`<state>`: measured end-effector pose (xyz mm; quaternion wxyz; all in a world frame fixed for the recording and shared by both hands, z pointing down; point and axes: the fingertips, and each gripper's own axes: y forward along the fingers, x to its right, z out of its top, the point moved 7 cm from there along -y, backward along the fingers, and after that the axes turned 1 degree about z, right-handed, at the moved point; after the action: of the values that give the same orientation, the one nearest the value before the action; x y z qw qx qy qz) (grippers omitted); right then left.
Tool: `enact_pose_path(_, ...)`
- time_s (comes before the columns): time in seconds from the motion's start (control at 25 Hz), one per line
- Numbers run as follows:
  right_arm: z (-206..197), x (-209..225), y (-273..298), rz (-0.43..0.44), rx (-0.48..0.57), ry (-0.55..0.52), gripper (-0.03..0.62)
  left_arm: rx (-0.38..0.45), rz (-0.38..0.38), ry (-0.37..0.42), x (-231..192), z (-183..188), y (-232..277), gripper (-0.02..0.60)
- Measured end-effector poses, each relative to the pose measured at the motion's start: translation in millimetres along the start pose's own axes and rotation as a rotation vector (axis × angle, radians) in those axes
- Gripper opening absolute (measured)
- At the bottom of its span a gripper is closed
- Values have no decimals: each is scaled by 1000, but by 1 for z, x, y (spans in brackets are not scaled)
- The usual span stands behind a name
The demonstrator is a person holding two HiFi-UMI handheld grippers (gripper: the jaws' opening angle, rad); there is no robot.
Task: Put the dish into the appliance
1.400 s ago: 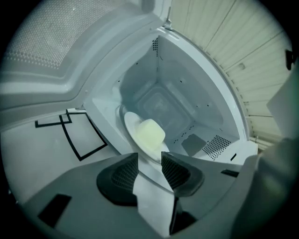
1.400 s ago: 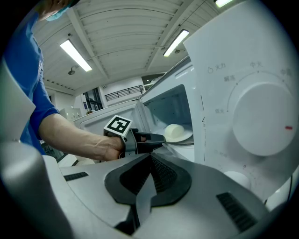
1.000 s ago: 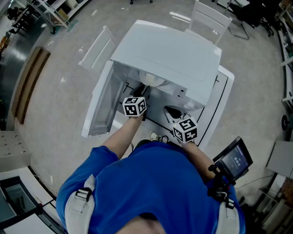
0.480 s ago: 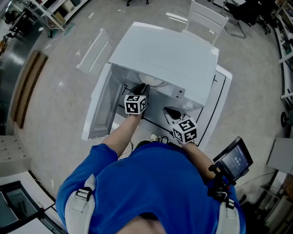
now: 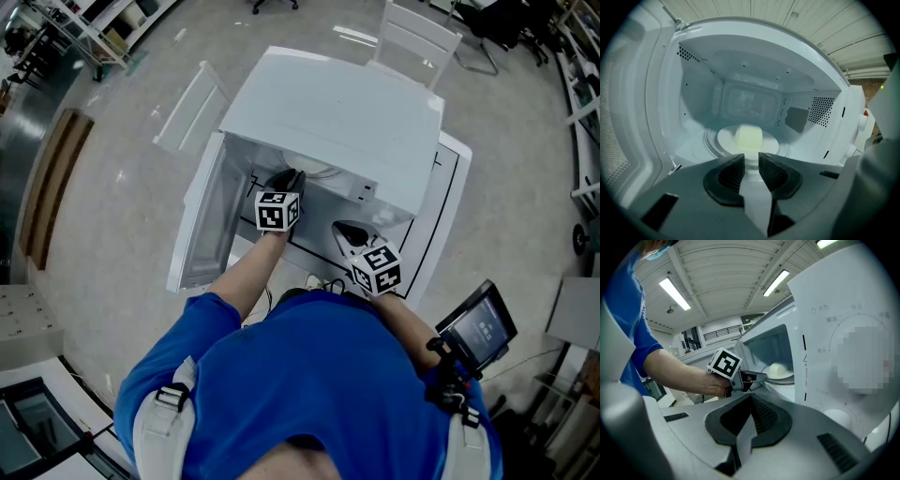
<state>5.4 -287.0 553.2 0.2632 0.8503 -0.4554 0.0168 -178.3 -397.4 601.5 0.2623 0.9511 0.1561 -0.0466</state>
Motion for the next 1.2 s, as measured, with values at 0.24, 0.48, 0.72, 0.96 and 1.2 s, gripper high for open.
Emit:
enact_pose_path(0.24,0,-1,-1,-3,1,-2,2,1,-2,-7,0,0,0,101)
enact_pose_path(0.48,0,2,-2,1,9,-6,2,37,-10,-15,2,1,-5,101)
enact_pose_path(0.72,-1,-1,-5,15,21,-9,2,73,-27,-41,10,-6,-28,101)
enact_pose_path(0.96,8,-1,-5,31,52,-12,2,118,-38,-66,10,-10,-63,8)
enact_pose_path(1.2,-3,-16,-37,54,86,-28,2,182,-69,-76,46,-26,-120,8)
